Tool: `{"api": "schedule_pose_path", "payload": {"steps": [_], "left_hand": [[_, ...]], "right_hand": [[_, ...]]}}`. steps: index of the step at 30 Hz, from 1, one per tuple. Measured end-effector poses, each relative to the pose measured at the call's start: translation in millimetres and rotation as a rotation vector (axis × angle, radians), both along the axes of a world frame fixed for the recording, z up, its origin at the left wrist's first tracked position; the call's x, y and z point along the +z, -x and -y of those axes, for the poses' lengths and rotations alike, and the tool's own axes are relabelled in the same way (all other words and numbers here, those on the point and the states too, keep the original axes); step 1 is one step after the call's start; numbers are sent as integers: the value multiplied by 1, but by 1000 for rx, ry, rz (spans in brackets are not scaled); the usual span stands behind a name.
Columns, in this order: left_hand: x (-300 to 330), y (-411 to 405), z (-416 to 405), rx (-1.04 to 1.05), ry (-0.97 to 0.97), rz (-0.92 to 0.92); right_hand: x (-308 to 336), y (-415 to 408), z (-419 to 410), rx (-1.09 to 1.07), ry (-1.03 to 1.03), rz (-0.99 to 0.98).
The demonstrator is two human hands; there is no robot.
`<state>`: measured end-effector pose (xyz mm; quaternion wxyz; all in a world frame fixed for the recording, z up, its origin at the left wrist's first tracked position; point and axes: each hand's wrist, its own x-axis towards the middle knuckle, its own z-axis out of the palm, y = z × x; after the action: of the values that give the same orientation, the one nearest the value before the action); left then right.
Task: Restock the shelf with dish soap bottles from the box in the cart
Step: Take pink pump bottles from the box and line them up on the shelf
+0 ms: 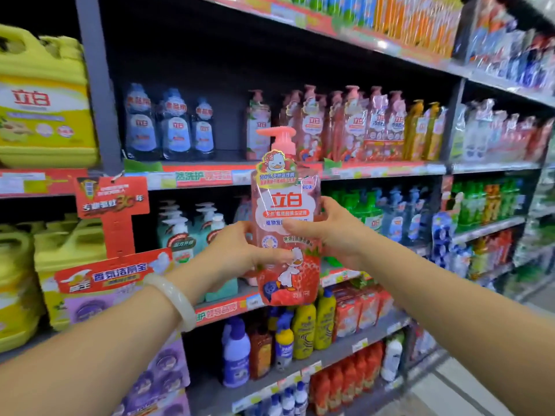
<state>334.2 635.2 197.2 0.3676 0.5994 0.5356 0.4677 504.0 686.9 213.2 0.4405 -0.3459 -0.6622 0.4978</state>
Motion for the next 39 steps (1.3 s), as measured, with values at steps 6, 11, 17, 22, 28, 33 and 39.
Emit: {"api": "schedule_pose_path", "payload": {"steps": [6,11,17,22,28,33,39], "left_hand": [[27,-39,-81,-19,-102,-58],[57,-56,-164,-47,-168,-91],[116,-56,-258,16,-251,-133],[148,-52,-314,49,-297,-174],[161,-53,-365,146,-337,-178],[161,-58,-395,244,-310,-183],[148,-68,-420,269,-234,-140]], "right_hand": [[23,-41,-74,-48,-48,-12],[55,-55,-152,-108,-85,-14],[113,-52,-246,-86,-170,-53],[143,-45,-308,-34,-223,-102],[158,-38,-367,20,-293,-109],[162,-38,-408,95,-295,-55],[151,-46,-436,105,-306,62]]}}
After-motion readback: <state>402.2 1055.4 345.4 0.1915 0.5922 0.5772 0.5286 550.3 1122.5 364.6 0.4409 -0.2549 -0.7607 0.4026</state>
